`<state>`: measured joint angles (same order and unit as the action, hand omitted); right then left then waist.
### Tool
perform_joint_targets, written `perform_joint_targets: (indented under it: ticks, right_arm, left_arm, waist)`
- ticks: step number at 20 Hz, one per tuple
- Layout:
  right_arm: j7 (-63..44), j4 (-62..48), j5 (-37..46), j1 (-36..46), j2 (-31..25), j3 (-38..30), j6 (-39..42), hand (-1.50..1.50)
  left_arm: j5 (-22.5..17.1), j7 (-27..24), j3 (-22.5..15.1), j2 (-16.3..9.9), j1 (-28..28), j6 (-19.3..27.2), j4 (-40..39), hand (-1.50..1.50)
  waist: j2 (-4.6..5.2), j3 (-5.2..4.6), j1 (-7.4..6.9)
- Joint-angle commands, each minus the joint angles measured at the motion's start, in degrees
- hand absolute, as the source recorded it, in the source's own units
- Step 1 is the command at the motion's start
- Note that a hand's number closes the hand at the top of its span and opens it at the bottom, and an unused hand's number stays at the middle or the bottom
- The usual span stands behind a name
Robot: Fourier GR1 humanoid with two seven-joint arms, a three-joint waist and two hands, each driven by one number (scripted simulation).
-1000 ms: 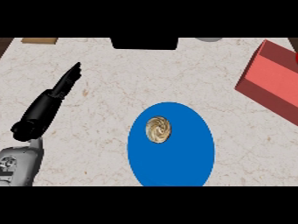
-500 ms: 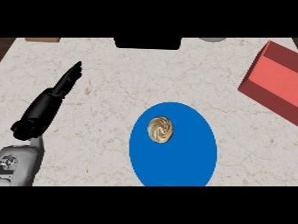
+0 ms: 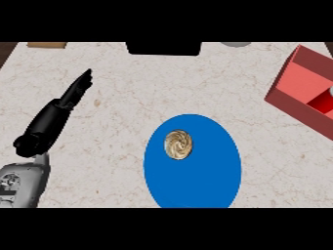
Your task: Pick the can from the plate and place it in the cardboard box
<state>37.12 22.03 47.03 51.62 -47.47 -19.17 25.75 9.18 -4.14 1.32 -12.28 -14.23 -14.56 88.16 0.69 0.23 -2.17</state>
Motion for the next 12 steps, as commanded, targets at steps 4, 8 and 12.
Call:
perform_joint_targets:
  ticks: [4, 8, 12]
  right_arm:
    - [-5.82, -10.86, -19.38, 5.63, -0.04, -19.88, 8.05, -1.50]
    - [-14.11, -15.47, -23.72, 6.91, -4.93, -25.02, 7.52, -1.50]
    - [-13.18, -15.60, -25.83, 3.76, -7.39, -27.39, 5.21, -1.50]
  left_arm:
    - [0.03, -0.62, -0.14, 0.20, 1.33, -0.10, -0.10, 0.00]
    - [0.35, 0.82, -0.20, 0.01, -1.08, -0.01, 0.44, 0.00]
    - [-0.47, -1.73, 0.19, -0.11, 0.46, -0.79, 0.09, 0.00]
  waist:
    - [-0.13, 0.01, 0.78]
    - [0.43, 0.01, 0.02]
    - [1.09, 0.15, -1.47]
